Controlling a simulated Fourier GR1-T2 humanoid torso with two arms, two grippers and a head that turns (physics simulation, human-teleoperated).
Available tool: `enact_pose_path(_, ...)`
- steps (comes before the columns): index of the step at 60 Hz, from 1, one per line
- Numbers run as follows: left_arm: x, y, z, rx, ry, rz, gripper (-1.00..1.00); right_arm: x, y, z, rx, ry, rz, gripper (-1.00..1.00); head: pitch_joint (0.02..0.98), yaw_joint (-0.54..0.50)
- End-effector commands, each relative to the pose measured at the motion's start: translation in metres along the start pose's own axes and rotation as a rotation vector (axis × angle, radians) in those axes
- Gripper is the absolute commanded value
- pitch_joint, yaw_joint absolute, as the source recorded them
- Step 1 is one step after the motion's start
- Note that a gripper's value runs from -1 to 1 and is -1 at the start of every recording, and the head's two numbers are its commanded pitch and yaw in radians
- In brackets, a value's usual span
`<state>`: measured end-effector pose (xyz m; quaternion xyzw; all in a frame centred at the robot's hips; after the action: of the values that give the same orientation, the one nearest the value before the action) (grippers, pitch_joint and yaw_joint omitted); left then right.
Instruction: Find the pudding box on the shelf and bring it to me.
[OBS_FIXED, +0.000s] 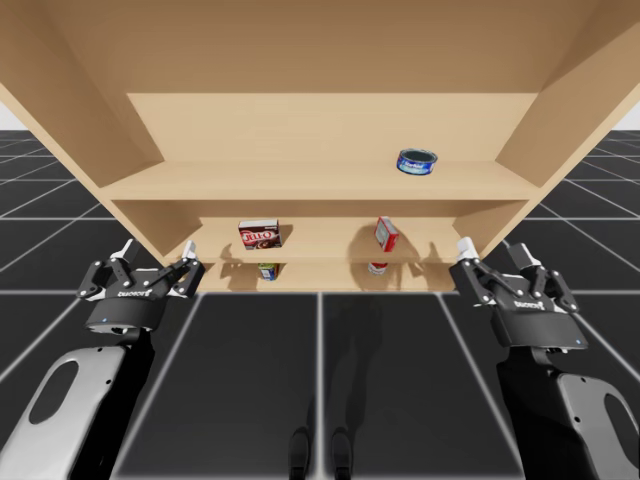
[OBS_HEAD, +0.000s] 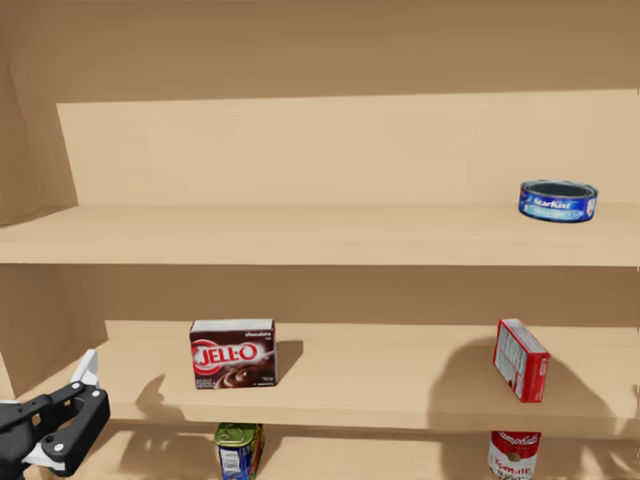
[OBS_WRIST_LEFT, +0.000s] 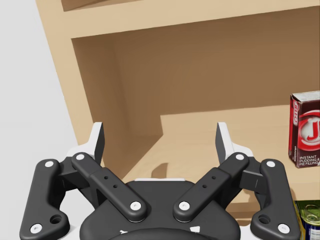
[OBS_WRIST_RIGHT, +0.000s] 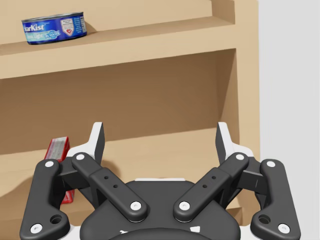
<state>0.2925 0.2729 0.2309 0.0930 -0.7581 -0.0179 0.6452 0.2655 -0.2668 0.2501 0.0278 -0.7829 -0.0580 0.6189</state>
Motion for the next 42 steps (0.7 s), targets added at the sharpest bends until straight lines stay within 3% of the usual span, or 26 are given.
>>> enact_pose_path(1,0.0,0.0,0.0,-0.002,0.001,0.0,-1.0,-0.002,0.002,0.0,0.01,0.01,0.004,-1.0,0.423,0.13)
enact_pose_path(13,0.001,-0.001,0.0,-0.007,-0.002,0.002,-1.0,-0.003,0.003,0.0,0.019,0.017,0.014,-1.0,0.515,0.2)
enact_pose_path(27,0.004,-0.006,0.005,-0.023,-0.013,0.01,-1.0,-0.006,0.004,0.0,0.025,0.023,0.031,-1.0,0.537,0.23)
enact_pose_path(38,0.016,-0.032,0.021,-0.11,0.01,0.092,-1.0,-0.007,0.004,0.0,0.023,0.028,0.027,-1.0,0.537,0.22)
enact_pose_path(42,0.021,-0.049,0.03,-0.127,0.039,0.06,-1.0,-0.007,0.005,0.0,0.021,0.029,0.029,-1.0,0.538,0.22)
